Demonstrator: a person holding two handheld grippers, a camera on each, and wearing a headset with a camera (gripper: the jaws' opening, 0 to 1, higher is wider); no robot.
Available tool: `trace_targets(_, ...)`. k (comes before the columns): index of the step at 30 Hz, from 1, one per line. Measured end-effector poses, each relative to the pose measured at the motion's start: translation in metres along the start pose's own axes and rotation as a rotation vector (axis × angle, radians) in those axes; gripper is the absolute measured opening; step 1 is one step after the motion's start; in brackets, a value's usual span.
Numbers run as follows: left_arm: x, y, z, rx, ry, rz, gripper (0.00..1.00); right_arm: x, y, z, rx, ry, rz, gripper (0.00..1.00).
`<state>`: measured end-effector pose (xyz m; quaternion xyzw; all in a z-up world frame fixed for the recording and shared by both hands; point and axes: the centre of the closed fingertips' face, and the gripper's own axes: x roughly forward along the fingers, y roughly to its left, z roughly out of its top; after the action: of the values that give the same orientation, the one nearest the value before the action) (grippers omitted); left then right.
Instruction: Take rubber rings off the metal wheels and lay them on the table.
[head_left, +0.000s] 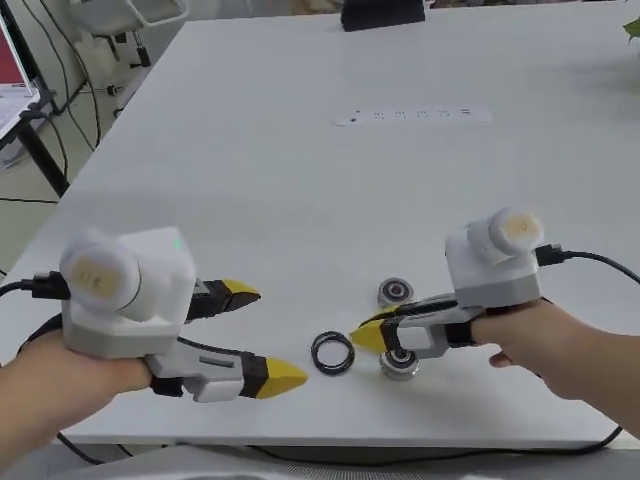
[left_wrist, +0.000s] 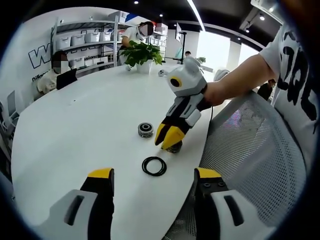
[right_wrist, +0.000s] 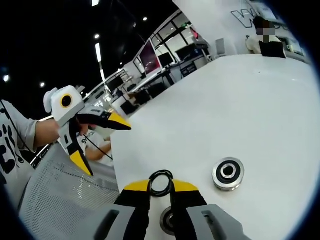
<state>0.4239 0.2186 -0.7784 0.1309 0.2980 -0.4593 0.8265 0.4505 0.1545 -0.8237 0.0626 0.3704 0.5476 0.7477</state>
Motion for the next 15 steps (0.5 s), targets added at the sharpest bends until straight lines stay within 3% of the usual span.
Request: trace_targets(15,0.001,-0.002,0.022,-0.013,-0.056,0.008,0.63,-0.031,0.005,0.016,-0.070,-0.072,-0.041,0.30)
